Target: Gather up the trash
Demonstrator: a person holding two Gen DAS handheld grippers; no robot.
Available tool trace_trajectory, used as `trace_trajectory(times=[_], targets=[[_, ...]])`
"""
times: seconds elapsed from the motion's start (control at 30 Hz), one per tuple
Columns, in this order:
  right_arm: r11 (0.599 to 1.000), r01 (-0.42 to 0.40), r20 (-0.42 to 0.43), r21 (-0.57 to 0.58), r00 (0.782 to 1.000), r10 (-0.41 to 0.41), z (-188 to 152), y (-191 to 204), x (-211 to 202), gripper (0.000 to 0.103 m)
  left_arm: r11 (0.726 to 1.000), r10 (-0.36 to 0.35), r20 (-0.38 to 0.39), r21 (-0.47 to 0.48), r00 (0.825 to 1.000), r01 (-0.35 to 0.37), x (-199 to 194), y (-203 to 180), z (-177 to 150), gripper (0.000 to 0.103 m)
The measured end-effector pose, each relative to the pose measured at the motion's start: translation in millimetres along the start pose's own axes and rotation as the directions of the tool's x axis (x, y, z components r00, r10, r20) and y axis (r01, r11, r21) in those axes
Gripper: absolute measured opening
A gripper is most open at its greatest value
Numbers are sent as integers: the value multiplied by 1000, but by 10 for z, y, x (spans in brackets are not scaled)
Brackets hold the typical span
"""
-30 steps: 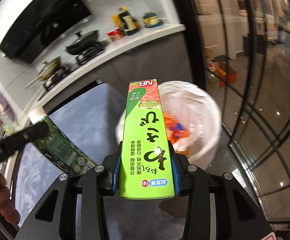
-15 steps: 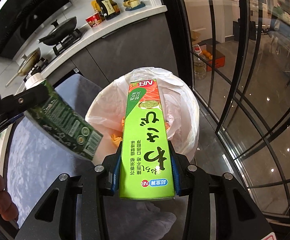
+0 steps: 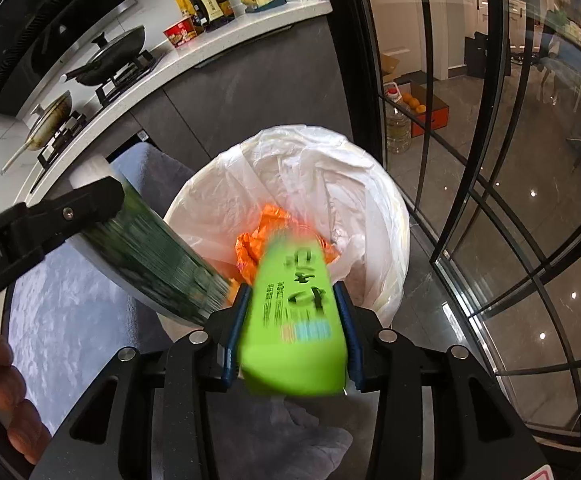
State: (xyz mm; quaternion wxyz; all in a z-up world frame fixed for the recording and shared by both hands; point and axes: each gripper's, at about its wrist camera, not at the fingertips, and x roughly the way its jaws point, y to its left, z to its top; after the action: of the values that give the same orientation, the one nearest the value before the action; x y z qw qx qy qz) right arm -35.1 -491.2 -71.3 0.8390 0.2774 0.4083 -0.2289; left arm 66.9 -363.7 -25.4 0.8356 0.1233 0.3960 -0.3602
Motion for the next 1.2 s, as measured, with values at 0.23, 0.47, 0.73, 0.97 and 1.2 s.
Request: trace_trajectory(times=[0.23,0.47,0.73,0.97,1.2], targets=[[1000,15,58,-5,998,-15,52,35,-169,58,1000,17,23,-4,1000,-17,-83,51,-1,80],[998,35,109,-54,994,-28,67,146,-400,68,998,50,50,-45,998,-48,-268,216,-67,84],[993,34,128,-112,992,-20,-64,268,-623,73,988,121,70,-110,990,-113,-563,468,-222,85],[984,41,143,-174,990,-16,-261,392,-853,80,974,196,54,-130,979,-188,-804,594,-423,85],[974,41,157,-222,988,-6,-469,530,-1109,85,957,251,24,-156,968,-244,-1037,697,-686,85]])
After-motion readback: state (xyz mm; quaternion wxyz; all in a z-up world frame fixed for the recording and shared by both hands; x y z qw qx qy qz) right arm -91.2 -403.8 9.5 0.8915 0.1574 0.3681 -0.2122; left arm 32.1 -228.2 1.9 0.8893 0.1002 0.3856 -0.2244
